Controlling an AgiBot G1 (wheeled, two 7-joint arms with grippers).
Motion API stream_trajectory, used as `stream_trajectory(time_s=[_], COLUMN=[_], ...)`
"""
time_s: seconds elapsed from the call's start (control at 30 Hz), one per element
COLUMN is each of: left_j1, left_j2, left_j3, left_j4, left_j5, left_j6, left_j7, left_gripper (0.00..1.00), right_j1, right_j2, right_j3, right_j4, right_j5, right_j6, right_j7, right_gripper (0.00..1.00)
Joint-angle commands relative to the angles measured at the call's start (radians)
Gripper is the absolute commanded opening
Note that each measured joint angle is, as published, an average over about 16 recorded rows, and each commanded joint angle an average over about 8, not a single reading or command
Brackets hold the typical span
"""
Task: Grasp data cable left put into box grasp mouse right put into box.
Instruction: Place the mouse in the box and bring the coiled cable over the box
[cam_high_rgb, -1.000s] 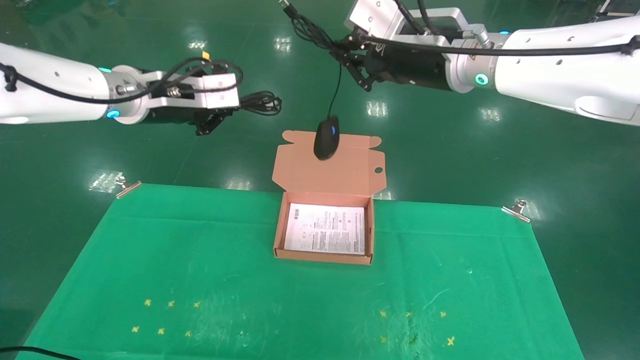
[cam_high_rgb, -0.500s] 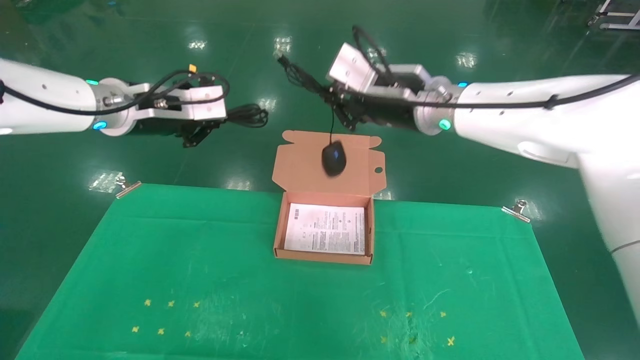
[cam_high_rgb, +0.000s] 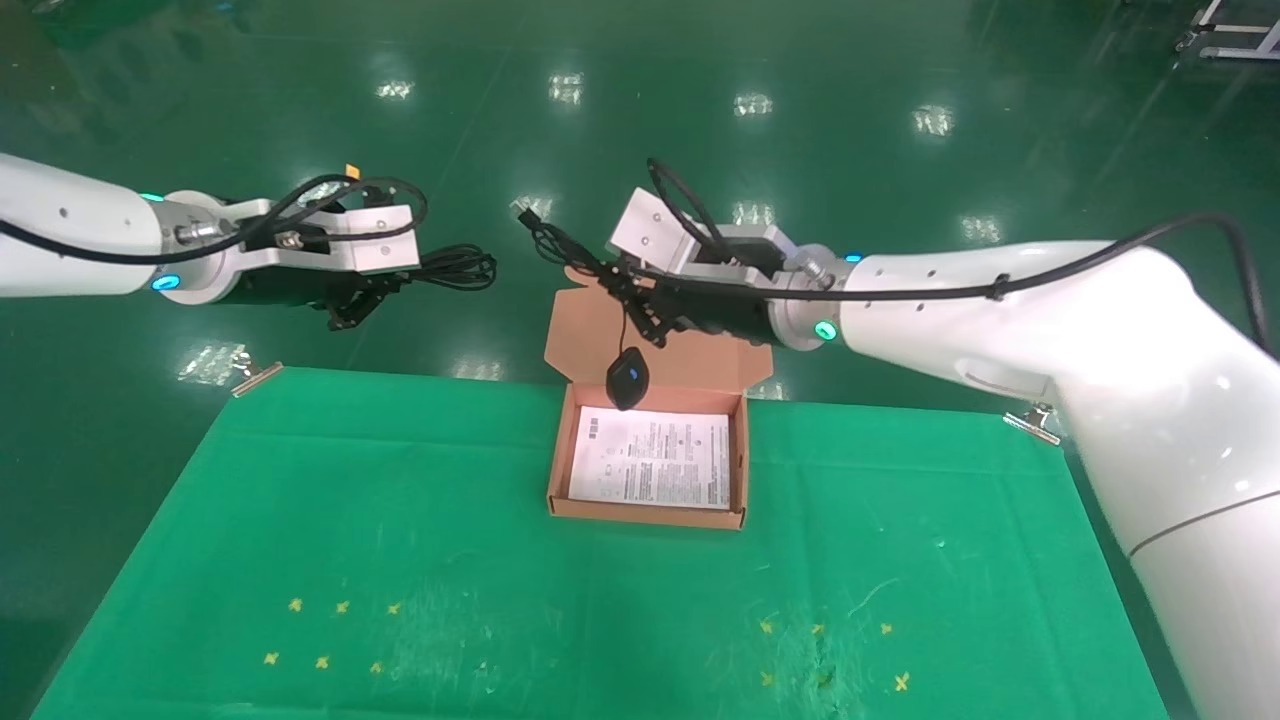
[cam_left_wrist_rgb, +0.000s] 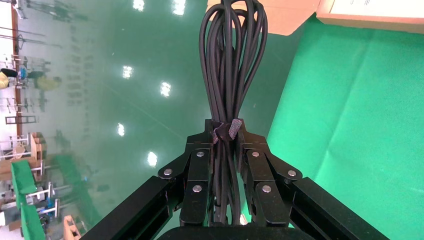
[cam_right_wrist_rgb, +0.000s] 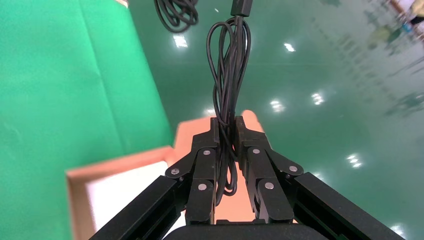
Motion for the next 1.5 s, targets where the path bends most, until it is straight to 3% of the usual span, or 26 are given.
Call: stream_trajectory(time_s=[0.03, 0.47, 0.9, 0.97, 1.17, 1.2, 1.27, 1.5], left_j1=[0.003, 0.011, 0.013, 0.013, 0.013, 0.013, 0.013, 0.013], left_j2=[-0.004, -0.013, -0.015, -0.015, -0.015, -0.015, -0.015, -0.015], left_j3=[0.001, 0.004, 0.005, 0.005, 0.005, 0.005, 0.005, 0.005], left_j4=[-0.015, -0.048, -0.056, -0.057, -0.058, -0.058, -0.058, -0.058], left_j5=[0.008, 0.025, 0.029, 0.029, 0.03, 0.03, 0.03, 0.03], left_j6=[0.002, 0.006, 0.007, 0.007, 0.007, 0.007, 0.007, 0.007], left_j7=[-0.014, -0.046, -0.054, -0.055, -0.055, -0.055, -0.055, -0.055], left_gripper=[0.0, 0.0, 0.0, 0.0, 0.0, 0.0, 0.0, 0.0], right_j1=[-0.008, -0.062, -0.077, -0.079, -0.085, -0.086, -0.086, -0.09], right_j2=[-0.005, -0.003, 0.005, 0.001, -0.006, -0.007, -0.007, 0.002], right_j3=[-0.006, -0.108, -0.162, -0.172, -0.199, -0.201, -0.203, -0.205], right_j4=[-0.008, -0.056, -0.15, -0.16, -0.176, -0.177, -0.178, -0.166], right_j5=[0.014, 0.129, 0.129, 0.13, 0.137, 0.138, 0.139, 0.146], right_j6=[0.004, 0.08, 0.118, 0.117, 0.116, 0.117, 0.118, 0.116], right_j7=[0.008, 0.131, 0.156, 0.155, 0.151, 0.151, 0.151, 0.153], right_gripper=[0.0, 0.0, 0.0, 0.11, 0.85, 0.94, 1.0, 1.0])
